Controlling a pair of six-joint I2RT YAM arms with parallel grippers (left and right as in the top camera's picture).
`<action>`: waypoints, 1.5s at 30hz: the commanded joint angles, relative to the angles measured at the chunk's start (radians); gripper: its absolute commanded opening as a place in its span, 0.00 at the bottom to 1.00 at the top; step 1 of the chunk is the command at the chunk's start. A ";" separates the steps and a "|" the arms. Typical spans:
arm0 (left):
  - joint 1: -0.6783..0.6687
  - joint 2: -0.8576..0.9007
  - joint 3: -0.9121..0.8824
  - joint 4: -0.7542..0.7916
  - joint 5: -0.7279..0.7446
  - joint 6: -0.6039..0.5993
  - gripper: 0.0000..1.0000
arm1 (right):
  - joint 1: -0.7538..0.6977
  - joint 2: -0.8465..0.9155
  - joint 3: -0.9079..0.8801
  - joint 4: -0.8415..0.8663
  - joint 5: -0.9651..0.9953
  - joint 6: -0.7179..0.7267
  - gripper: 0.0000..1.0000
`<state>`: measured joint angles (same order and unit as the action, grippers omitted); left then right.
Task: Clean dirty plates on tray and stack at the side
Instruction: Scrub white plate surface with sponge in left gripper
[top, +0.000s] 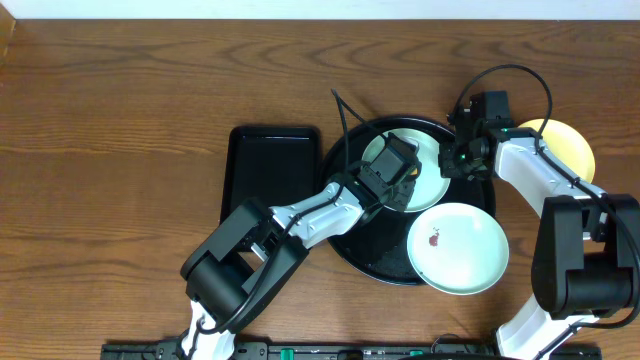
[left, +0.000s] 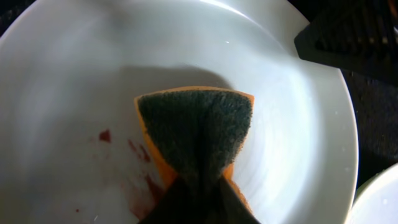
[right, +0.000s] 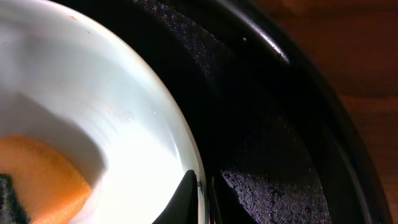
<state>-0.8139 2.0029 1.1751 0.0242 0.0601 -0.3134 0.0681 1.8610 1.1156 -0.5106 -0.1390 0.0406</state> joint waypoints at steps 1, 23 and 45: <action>-0.004 0.017 0.013 -0.020 -0.021 0.010 0.17 | 0.006 -0.030 -0.005 0.003 -0.008 -0.004 0.07; -0.009 0.048 0.007 -0.034 -0.084 0.097 0.17 | 0.006 -0.030 -0.005 0.003 -0.008 -0.004 0.01; -0.006 0.069 0.007 0.061 -0.320 0.333 0.17 | 0.006 -0.030 -0.005 0.003 -0.008 -0.004 0.01</action>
<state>-0.8345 2.0407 1.1809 0.0673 -0.2153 -0.0383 0.0677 1.8610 1.1156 -0.5102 -0.1387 0.0406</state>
